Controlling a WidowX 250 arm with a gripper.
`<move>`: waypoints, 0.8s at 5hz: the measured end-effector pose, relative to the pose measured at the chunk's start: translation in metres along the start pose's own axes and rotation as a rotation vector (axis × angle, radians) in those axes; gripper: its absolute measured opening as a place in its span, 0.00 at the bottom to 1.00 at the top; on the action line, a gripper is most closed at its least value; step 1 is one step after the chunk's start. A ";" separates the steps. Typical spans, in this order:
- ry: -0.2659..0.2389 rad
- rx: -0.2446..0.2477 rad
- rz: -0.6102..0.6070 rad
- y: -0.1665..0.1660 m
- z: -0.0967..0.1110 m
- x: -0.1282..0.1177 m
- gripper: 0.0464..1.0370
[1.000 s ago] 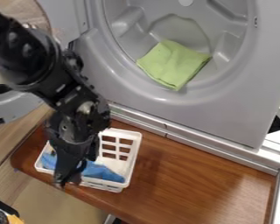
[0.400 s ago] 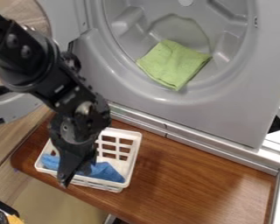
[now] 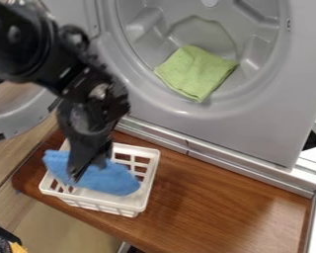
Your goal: Moved the cloth from inside the bascket to the right side
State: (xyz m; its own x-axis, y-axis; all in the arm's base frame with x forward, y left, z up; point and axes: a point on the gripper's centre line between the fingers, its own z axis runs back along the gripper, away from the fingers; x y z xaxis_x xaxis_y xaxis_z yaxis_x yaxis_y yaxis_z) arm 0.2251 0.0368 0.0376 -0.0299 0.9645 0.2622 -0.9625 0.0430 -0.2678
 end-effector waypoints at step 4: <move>0.240 -0.194 -0.634 -0.038 0.071 -0.072 0.03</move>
State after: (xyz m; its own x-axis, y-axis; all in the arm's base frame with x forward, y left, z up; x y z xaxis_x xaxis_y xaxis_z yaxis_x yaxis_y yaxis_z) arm 0.2446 -0.0522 0.0943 0.6027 0.7680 0.2168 -0.7086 0.6400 -0.2971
